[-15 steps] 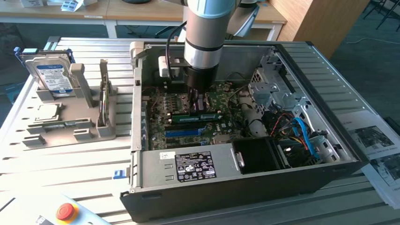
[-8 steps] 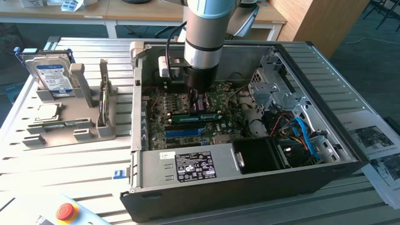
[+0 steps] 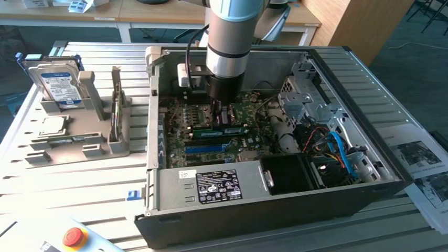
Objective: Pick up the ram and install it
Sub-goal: 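Press down the ram until it locks into place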
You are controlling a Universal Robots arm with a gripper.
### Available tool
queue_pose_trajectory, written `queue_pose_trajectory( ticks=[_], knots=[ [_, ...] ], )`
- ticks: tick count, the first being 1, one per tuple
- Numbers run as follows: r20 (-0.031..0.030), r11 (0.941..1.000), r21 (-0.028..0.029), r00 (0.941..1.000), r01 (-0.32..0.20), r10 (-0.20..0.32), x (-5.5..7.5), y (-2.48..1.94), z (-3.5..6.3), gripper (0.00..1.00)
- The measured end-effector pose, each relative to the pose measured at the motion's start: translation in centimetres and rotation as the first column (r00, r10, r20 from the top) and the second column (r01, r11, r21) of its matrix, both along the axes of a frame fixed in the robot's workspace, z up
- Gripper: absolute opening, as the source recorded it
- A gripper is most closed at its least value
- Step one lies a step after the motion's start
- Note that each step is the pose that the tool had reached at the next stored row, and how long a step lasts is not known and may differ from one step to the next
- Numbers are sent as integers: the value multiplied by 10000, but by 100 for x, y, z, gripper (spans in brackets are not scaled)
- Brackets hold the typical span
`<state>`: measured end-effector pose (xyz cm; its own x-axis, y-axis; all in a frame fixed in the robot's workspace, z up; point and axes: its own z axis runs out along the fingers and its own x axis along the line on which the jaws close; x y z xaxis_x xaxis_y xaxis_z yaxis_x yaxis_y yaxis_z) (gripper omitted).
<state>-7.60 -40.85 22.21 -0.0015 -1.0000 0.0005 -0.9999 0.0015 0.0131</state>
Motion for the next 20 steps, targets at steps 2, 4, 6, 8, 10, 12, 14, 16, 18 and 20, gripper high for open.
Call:
queue_pose_trajectory(
  ticks=[2,4,6,8,10,12,14,16,18,20],
  knots=[
    [1,10000,0,10000,0,0,0,0,-3,11],
    [2,10000,1,10000,0,0,0,0,-4,11],
    [4,10000,5,10000,0,0,1,1,-1,11],
    [15,10000,21,10000,0,0,2,3,15,11],
    [0,10000,1,10000,-1,1,0,0,56,11],
    [2,10000,3,10000,0,0,0,1,93,11],
    [1,10000,2,10000,-1,1,0,0,138,11],
    [1,10000,2,10000,0,0,0,0,189,11],
    [1,10000,2,10000,0,0,0,1,247,11],
    [0,10000,1,10000,0,0,0,0,304,11]
  ],
)
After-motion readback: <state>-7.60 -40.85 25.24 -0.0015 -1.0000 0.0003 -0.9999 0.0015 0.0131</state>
